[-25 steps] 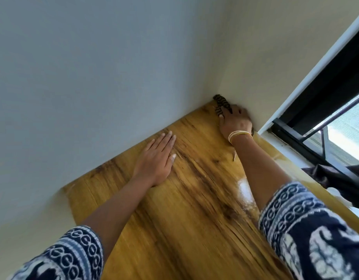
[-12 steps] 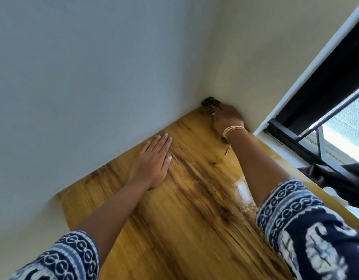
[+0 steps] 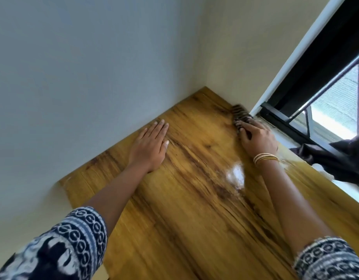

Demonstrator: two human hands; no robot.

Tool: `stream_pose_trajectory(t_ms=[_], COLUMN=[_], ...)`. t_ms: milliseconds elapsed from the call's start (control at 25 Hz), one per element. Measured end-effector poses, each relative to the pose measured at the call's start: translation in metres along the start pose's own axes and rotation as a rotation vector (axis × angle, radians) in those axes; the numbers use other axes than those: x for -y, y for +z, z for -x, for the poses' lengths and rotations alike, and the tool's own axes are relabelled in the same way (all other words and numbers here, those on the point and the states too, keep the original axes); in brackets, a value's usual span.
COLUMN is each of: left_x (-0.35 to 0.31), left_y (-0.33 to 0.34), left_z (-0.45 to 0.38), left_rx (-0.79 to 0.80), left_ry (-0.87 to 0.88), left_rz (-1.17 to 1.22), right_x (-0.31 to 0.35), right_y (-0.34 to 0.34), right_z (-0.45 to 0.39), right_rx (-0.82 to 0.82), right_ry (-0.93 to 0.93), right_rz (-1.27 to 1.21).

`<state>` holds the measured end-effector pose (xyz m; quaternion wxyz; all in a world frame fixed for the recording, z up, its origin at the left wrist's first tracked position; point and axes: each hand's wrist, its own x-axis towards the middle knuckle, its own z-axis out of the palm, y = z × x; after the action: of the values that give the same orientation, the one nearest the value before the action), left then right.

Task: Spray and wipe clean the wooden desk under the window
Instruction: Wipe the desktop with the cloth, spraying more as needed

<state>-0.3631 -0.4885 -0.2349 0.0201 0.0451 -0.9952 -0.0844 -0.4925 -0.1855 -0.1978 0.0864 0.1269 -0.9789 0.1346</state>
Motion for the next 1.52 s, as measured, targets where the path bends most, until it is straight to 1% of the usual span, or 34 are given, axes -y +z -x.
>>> stream_pose_trajectory(t_ms=[40,80,120,200,280,320,360,400,440,480,560,600,640,680,720,760,800,840,880,920,960,1000,1040,1080,1120,1240,1320,1360,1400,1440,1480,1520], left_x=[0.000,0.000,0.001,0.003,0.010,0.019,0.030,0.043,0.056,0.066,0.081,0.085,0.087,0.088,0.087,0.086,0.085,0.084,0.083,0.082,0.082,0.082,0.083,0.084,0.084,0.081,0.082,0.082,0.082,0.081,0.081,0.080], left_y=[0.001,0.000,-0.002,-0.008,-0.016,-0.020,-0.024,-0.026,-0.028,-0.029,-0.027,-0.025,-0.024,-0.022,-0.020,-0.017,-0.015,-0.013,-0.012,-0.012,-0.012,-0.011,-0.011,-0.011,-0.011,-0.011,-0.009,-0.009,-0.009,-0.009,-0.010,-0.011], left_z=[0.000,-0.002,-0.002,0.005,0.024,0.039,0.055,0.072,0.090,0.108,0.143,0.159,0.173,0.183,0.191,0.197,0.201,0.204,0.204,0.204,0.204,0.205,0.206,0.207,0.208,0.209,0.210,0.209,0.207,0.206,0.206,0.206], left_rx=[0.011,0.017,0.018,-0.017,-0.079,-0.104,-0.120,-0.126,-0.124,-0.118,-0.093,-0.079,-0.068,-0.064,-0.064,-0.067,-0.076,-0.089,-0.101,-0.110,-0.113,-0.111,-0.109,-0.112,-0.116,-0.146,-0.155,-0.157,-0.156,-0.150,-0.144,-0.138], left_ry=[-0.005,0.000,0.010,0.052,0.095,0.106,0.102,0.085,0.058,0.030,-0.033,-0.058,-0.078,-0.089,-0.098,-0.110,-0.127,-0.147,-0.159,-0.162,-0.165,-0.164,-0.163,-0.160,-0.157,-0.163,-0.176,-0.180,-0.181,-0.181,-0.184,-0.187], left_rz=[-0.001,0.006,0.028,0.122,0.212,0.212,0.202,0.197,0.197,0.201,0.212,0.209,0.199,0.188,0.178,0.168,0.162,0.166,0.170,0.173,0.177,0.178,0.176,0.172,0.166,0.160,0.153,0.143,0.129,0.118,0.110,0.106], right_x=[0.007,0.027,0.055,0.116,0.155,0.159,0.150,0.134,0.114,0.090,0.035,0.014,0.010,0.023,0.050,0.083,0.119,0.153,0.182,0.204,0.216,0.218,0.210,0.194,0.172,0.075,0.015,0.010,0.021,0.045,0.076,0.107], right_y=[0.002,0.006,0.011,0.020,0.027,0.024,0.015,0.008,0.005,0.001,-0.007,-0.009,-0.010,-0.009,-0.007,-0.008,-0.006,-0.003,0.000,0.003,0.007,0.009,0.009,0.010,0.008,-0.004,-0.011,-0.010,-0.007,-0.007,-0.009,-0.009], right_z=[0.002,0.011,0.029,0.090,0.168,0.191,0.193,0.180,0.157,0.129,0.085,0.076,0.076,0.080,0.091,0.109,0.131,0.160,0.196,0.236,0.271,0.287,0.282,0.262,0.234,0.134,0.102,0.099,0.105,0.117,0.135,0.157], right_rx=[-0.037,-0.055,-0.060,-0.032,0.078,0.138,0.169,0.145,0.073,-0.002,-0.006,-0.006,-0.031,-0.047,-0.054,-0.060,-0.092,-0.125,-0.117,-0.018,0.141,0.246,0.257,0.187,0.123,0.017,0.012,-0.005,-0.009,-0.013,-0.014,-0.031], right_ry=[0.109,0.136,0.091,-0.118,-0.446,-0.594,-0.669,-0.657,-0.560,-0.405,-0.047,0.135,0.249,0.291,0.256,0.160,-0.010,-0.239,-0.492,-0.712,-0.869,-0.942,-0.948,-0.899,-0.789,-0.299,0.030,0.122,0.150,0.102,-0.015,-0.197], right_rz=[0.023,0.061,0.091,0.038,-0.004,-0.021,-0.058,-0.071,-0.037,0.034,0.129,0.097,0.047,0.028,0.033,0.016,-0.024,-0.084,-0.101,-0.078,-0.061,-0.061,-0.091,-0.108,-0.057,0.058,0.043,0.046,0.049,0.043,0.041,0.024])
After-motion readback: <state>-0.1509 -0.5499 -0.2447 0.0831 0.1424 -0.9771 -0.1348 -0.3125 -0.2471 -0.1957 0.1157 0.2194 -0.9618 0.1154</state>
